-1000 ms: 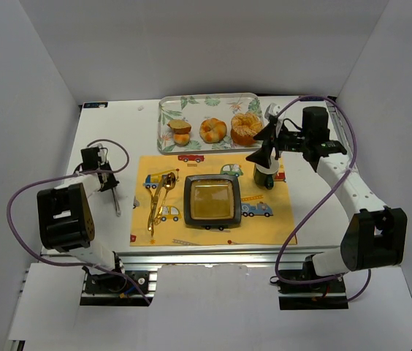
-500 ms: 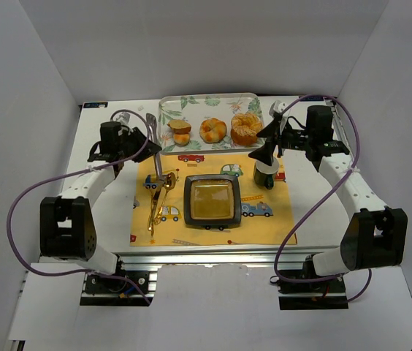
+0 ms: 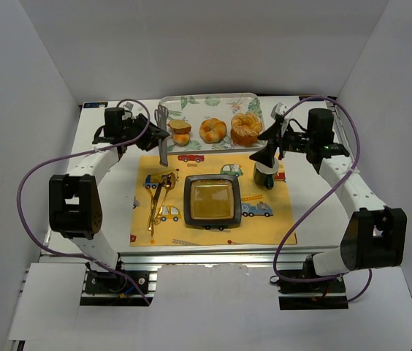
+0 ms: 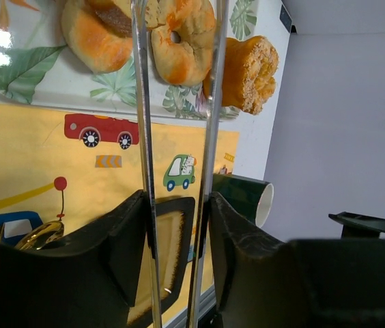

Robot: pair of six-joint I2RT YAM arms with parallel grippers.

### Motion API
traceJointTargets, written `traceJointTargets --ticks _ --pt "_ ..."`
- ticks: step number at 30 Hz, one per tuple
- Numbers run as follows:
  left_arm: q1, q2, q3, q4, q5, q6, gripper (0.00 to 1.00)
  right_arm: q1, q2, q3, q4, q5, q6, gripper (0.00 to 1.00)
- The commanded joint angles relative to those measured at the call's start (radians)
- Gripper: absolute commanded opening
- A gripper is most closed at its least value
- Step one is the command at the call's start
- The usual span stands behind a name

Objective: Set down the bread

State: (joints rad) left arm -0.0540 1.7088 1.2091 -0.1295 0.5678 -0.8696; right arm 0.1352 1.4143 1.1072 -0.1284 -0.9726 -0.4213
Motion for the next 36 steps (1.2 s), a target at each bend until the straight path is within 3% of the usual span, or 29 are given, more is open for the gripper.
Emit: traceJointTargets --ticks 1,29,36 --pt "0.002 -0.005 0.058 -0.059 -0.005 0.0 0.5 -0.012 -0.032 -0.007 0.033 -0.026 0.01 0.89" --pt "0.003 0.138 0.184 -0.139 0.006 -0.088 0.53 -0.037 -0.052 -0.038 0.065 -0.051 0.026 0.89" --pt "0.002 0.13 0.156 -0.162 0.009 -0.095 0.55 -0.046 -0.055 -0.049 0.084 -0.061 0.033 0.9"
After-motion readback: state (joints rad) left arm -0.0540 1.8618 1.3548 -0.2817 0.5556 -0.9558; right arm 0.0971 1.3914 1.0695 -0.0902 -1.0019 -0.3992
